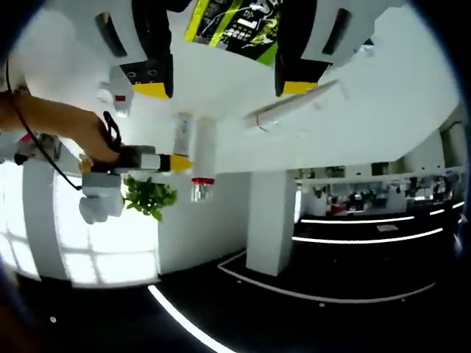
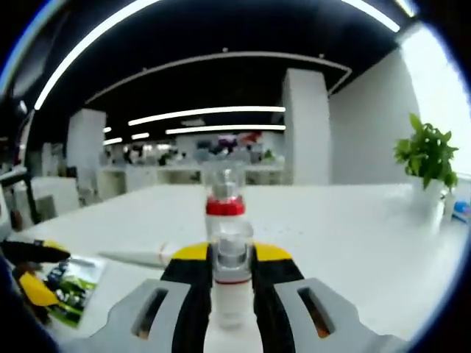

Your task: Arrange the skincare products in the storage area until every visible bottle or jar stands upright without overlapping.

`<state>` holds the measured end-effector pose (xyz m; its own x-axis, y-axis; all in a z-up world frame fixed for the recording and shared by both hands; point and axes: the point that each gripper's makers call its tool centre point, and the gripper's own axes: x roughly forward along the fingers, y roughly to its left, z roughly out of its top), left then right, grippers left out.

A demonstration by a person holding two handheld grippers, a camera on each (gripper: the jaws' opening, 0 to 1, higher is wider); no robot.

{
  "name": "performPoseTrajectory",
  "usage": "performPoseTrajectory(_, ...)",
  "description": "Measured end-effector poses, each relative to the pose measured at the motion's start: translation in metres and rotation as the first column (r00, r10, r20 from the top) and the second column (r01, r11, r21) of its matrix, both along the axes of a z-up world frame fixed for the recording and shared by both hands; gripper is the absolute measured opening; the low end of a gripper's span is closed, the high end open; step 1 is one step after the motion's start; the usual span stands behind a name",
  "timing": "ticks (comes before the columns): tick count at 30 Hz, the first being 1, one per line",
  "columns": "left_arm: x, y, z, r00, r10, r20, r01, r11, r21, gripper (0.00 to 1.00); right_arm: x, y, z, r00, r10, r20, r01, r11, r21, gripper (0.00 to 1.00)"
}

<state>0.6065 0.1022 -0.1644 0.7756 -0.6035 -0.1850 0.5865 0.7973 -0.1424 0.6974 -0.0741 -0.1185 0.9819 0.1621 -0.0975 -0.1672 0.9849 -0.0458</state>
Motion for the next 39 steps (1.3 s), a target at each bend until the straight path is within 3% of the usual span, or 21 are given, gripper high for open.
performPoseTrajectory(4, -0.007, -0.002, -0.006, 1.0, -0.01, -0.008, 0.01, 1.0, 0.012, 0.58, 0.003, -0.001, 0.0, 1.0, -0.016, -0.009, 0.017, 1.0, 0.018, 0.19)
performPoseTrajectory(10, -0.025, -0.013, -0.002, 1.0, -0.027, 0.005, 0.027, 1.0, -0.009, 0.59, 0.008, 0.001, -0.001, 1.0, -0.011, -0.012, 0.012, 0.999, 0.049, 0.19)
performPoseTrajectory(19, -0.014, 0.0, -0.004, 1.0, 0.011, -0.011, -0.011, 1.0, -0.009, 0.61, 0.013, 0.008, -0.007, 1.0, -0.001, -0.025, 0.002, 1.0, 0.013, 0.19)
performPoseTrajectory(22, -0.008, 0.01, -0.005, 0.998, 0.061, -0.023, -0.061, 0.998, -0.017, 0.61, 0.014, 0.008, -0.011, 0.999, 0.0, -0.036, 0.0, 1.0, 0.004, 0.2)
performPoseTrajectory(26, 0.0, 0.023, -0.007, 0.992, 0.127, 0.002, -0.127, 0.991, 0.046, 0.61, 0.015, 0.008, -0.022, 0.998, 0.007, -0.064, -0.007, 1.0, 0.006, 0.24)
performPoseTrajectory(32, 0.002, 0.022, -0.007, 0.993, 0.121, 0.007, -0.122, 0.99, 0.066, 0.61, 0.013, 0.014, -0.03, 0.991, 0.053, -0.123, -0.054, 0.999, 0.0, 0.34)
performPoseTrajectory(36, 0.001, 0.022, -0.007, 0.993, 0.118, 0.009, -0.119, 0.99, 0.071, 0.61, 0.01, 0.014, -0.033, 0.988, 0.051, -0.145, -0.057, 0.998, -0.036, 0.27)
performPoseTrajectory(39, 0.004, 0.023, -0.005, 0.993, 0.116, 0.005, -0.116, 0.991, 0.062, 0.61, 0.008, 0.012, -0.047, 0.98, 0.042, -0.197, -0.057, 0.996, -0.07, 0.28)
